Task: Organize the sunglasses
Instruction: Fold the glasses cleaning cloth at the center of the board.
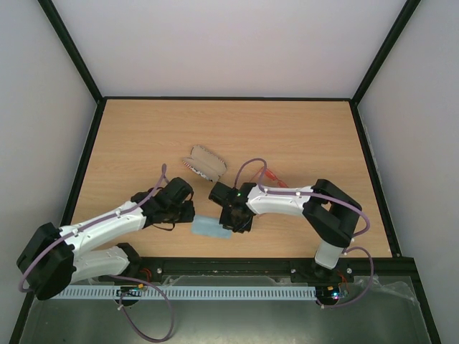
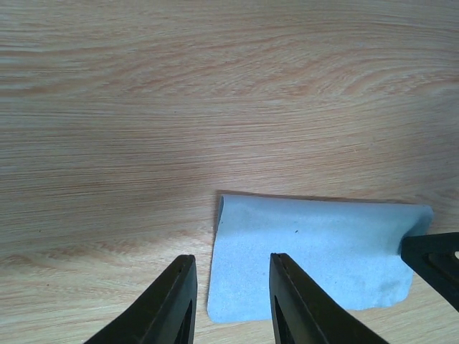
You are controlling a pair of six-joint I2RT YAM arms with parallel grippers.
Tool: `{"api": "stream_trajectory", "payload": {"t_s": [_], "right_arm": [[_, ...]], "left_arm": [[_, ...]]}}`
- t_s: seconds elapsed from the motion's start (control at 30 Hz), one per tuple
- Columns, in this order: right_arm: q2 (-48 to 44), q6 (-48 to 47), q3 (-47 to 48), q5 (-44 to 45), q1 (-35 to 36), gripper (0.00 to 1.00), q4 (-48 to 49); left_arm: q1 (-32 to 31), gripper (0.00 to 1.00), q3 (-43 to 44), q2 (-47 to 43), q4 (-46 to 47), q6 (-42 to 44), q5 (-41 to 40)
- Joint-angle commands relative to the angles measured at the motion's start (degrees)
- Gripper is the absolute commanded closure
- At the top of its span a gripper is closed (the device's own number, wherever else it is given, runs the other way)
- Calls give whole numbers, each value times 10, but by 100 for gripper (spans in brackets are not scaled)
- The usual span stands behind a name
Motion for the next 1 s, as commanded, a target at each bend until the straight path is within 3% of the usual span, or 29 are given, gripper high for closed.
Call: {"api": "stream_trajectory", "payload": {"t_s": [0.0, 0.97], "right_arm": [[10, 8, 8, 10, 0, 76, -47], [86, -21, 45, 19, 0, 93, -55]], "left_arm": [[6, 69, -6, -8, 1, 5, 9], [19, 69, -6, -19, 2, 5, 15]]}}
